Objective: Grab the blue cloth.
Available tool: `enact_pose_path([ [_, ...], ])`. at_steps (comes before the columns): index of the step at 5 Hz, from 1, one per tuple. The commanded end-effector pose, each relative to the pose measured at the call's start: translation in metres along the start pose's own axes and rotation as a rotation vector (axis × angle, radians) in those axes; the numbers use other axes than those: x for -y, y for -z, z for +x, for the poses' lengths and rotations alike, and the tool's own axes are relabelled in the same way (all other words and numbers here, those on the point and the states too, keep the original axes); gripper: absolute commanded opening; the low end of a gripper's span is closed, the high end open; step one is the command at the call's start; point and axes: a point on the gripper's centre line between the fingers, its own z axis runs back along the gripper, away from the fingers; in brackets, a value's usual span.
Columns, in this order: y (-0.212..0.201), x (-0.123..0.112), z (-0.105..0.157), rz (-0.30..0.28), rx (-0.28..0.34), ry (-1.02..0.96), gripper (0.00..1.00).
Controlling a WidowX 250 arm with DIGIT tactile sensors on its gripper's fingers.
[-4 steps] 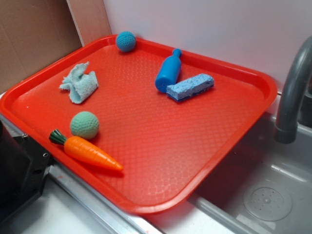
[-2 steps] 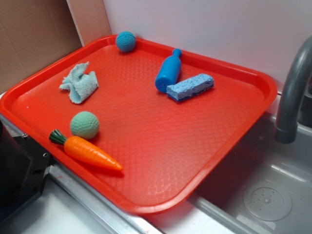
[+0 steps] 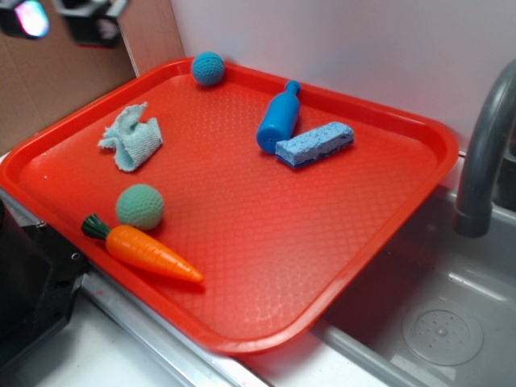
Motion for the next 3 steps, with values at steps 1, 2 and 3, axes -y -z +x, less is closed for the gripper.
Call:
enact_pose_path([
  [1,0.051,-0.018,0.033,-0.032,0.034,-0.304,1.0],
  [2,0.079,-0.017,0.033,0.072,-0.06,-0.431,1.0],
  [3,0.103,-0.026,0.033,0.112,-0.092,-0.393,1.0],
])
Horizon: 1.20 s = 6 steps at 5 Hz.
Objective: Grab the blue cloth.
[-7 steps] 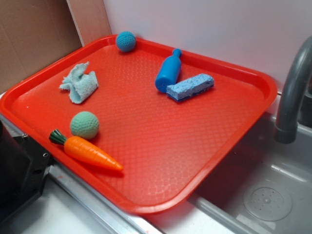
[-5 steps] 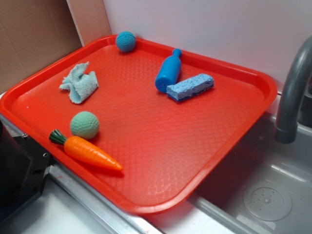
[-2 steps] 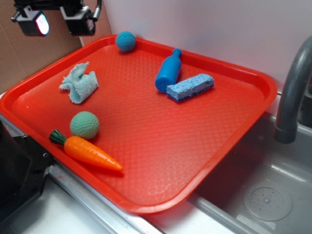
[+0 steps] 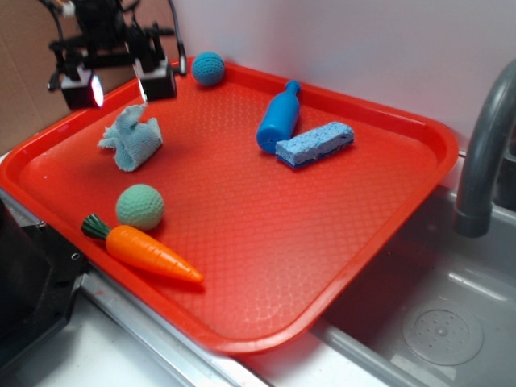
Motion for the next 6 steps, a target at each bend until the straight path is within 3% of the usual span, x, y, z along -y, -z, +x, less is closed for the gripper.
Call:
enact_pose_path([
  [1,0.04,-0.018,0.026,0.041,0.016,0.12,1.0],
  [2,0.043,-0.009,0.029,0.027,0.03,0.184,1.0],
  [3,0.044,-0.008,0.024,0.015,0.016,0.186,0.0],
  [4,0.032,-0.013,0.023,-0.033,-0.016,0.219,0.0],
  [6,-0.052,-0.011,-0.003,-0.146,-0.008,0.558,0.0],
])
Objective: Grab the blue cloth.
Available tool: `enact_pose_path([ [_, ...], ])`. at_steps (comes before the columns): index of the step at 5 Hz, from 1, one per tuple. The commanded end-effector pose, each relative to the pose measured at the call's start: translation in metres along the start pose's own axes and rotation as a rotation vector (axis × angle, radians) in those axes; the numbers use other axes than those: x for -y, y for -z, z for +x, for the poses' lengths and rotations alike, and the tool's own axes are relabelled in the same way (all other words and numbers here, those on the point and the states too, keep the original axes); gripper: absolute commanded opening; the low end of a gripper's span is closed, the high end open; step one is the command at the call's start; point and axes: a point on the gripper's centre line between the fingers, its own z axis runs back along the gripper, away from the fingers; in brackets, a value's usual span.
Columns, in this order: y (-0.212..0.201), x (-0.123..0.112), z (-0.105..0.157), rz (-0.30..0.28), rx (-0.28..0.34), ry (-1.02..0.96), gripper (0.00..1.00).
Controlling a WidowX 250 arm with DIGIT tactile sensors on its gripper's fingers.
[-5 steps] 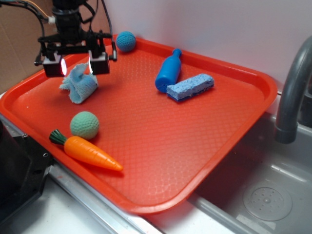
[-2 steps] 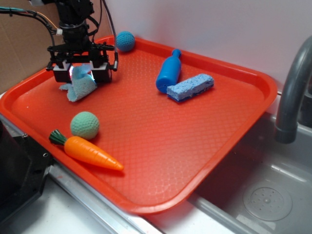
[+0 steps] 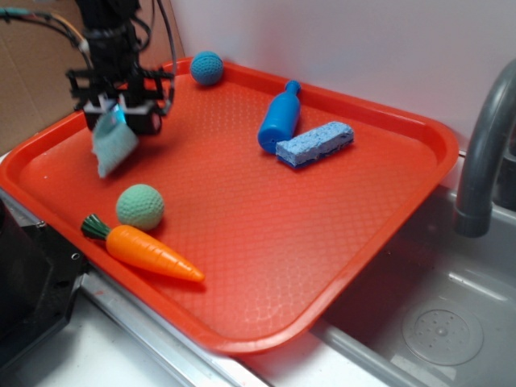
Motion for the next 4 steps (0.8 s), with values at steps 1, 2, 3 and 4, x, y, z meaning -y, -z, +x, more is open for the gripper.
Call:
enact_pose_path([
  [1,-0.099,0.037,-0.04,-0.003,0.05,0.341,0.0],
  [2,-0.13,0.062,-0.068,0.006,0.057,0.44,0.0],
  [3,-0.144,0.071,-0.074,-0.014,0.081,0.529,0.0],
  [4,-0.142,0.07,-0.068,-0.026,0.083,0.561,0.0],
])
